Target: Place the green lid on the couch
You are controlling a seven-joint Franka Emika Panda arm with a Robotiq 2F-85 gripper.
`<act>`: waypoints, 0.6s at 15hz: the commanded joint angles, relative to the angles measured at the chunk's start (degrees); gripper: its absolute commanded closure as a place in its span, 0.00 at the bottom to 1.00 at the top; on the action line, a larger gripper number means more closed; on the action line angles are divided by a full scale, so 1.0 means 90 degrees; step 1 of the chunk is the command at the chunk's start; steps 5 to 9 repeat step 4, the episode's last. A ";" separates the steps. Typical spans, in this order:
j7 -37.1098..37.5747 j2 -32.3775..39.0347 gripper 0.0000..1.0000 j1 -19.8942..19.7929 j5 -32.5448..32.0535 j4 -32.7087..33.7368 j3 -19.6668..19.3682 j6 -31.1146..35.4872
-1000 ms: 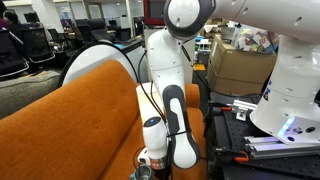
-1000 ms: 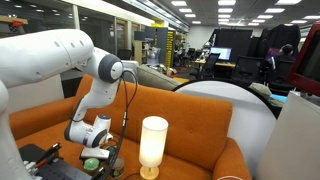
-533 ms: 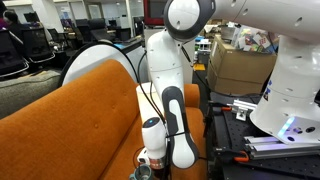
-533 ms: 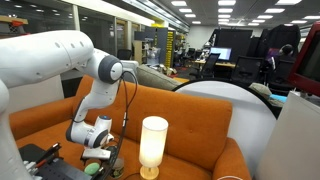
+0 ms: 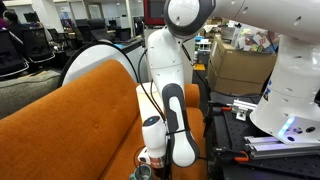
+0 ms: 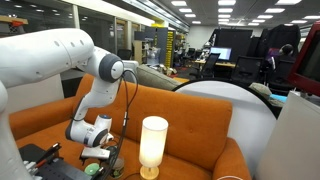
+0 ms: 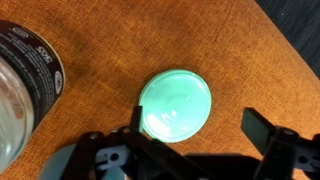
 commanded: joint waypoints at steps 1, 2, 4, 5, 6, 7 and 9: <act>0.0034 0.0003 0.00 -0.0012 -0.0044 0.0020 0.0006 -0.0037; 0.0034 -0.0002 0.00 -0.0012 -0.0043 0.0017 0.0006 -0.0046; 0.0033 -0.0004 0.00 -0.0013 -0.0042 0.0016 0.0006 -0.0055; 0.0033 -0.0004 0.00 -0.0013 -0.0042 0.0016 0.0006 -0.0055; 0.0033 -0.0004 0.00 -0.0013 -0.0042 0.0016 0.0006 -0.0055; 0.0033 -0.0004 0.00 -0.0013 -0.0042 0.0016 0.0006 -0.0055; 0.0033 -0.0004 0.00 -0.0013 -0.0042 0.0016 0.0006 -0.0055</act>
